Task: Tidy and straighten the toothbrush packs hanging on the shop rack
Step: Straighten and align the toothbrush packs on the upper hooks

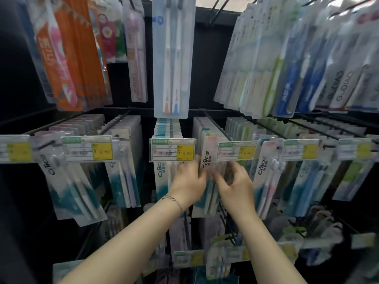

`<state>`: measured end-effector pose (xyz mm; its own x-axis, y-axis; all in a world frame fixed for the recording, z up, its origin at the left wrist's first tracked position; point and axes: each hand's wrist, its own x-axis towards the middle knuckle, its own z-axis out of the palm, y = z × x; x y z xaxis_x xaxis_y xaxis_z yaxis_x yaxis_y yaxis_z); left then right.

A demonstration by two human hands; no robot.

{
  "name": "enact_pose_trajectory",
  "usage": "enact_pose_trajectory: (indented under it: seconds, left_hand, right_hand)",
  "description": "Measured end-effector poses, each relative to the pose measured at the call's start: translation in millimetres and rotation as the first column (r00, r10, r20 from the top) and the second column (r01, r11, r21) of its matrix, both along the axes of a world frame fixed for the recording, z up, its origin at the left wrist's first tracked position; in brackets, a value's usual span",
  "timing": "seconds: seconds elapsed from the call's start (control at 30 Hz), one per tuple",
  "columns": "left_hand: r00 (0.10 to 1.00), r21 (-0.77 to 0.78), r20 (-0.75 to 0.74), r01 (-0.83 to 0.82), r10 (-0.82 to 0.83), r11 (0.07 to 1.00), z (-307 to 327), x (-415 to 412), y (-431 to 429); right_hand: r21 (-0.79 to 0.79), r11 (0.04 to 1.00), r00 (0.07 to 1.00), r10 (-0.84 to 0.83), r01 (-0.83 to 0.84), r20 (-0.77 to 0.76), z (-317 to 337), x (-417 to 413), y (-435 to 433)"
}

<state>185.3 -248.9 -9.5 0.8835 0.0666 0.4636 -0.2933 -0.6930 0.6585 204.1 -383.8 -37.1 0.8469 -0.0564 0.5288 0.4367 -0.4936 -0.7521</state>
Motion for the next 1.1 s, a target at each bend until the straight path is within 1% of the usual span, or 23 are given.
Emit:
enact_pose_trajectory:
  seconds: [0.13, 0.23, 0.4, 0.57, 0.67, 0.87, 0.97, 1.03, 1.1]
  left_hand:
    - [0.998, -0.042, -0.062, -0.025, 0.022, 0.999, 0, 7, 1]
    - [0.993, -0.142, -0.112, 0.007, -0.023, 0.99, -1, 10, 1]
    - [0.991, -0.249, -0.121, 0.029, -0.061, 0.968, 0, 10, -2]
    - [0.99, -0.282, -0.129, 0.015, -0.053, 0.959, 0, 12, -4]
    - [0.989, -0.327, -0.138, 0.002, -0.05, 0.945, -1, 12, -6]
    - [0.978, -0.459, -0.188, -0.005, -0.091, 0.888, 1, 15, -11]
    - [0.978, -0.45, -0.19, -0.004, -0.091, 0.893, 0, 16, -12]
    - [0.98, -0.449, -0.177, 0.004, -0.093, 0.893, -1, 17, -11]
    - [0.982, -0.439, -0.168, 0.004, -0.086, 0.898, -3, 15, -10]
  right_hand:
    - [-0.013, 0.999, 0.992, -0.045, 0.047, 0.115, 3, 3, -3]
    - [-0.035, 0.997, 0.988, -0.059, 0.065, 0.144, 7, 5, -5]
    - [-0.073, 0.994, 0.984, -0.073, 0.086, 0.161, 10, 5, -6]
    - [-0.109, 0.989, 0.985, -0.082, 0.099, 0.15, 15, 5, -8]
    - [-0.121, 0.988, 0.985, -0.079, 0.098, 0.152, 20, 5, -8]
    - [-0.172, 0.981, 0.992, -0.074, 0.09, 0.101, 31, 8, -10]
    - [-0.174, 0.983, 0.997, -0.055, 0.065, 0.06, 33, 7, -13]
    - [-0.123, 0.991, 0.998, -0.05, 0.046, -0.029, 33, 6, -15]
    - [-0.096, 0.995, 0.997, -0.046, 0.04, -0.061, 32, 7, -15]
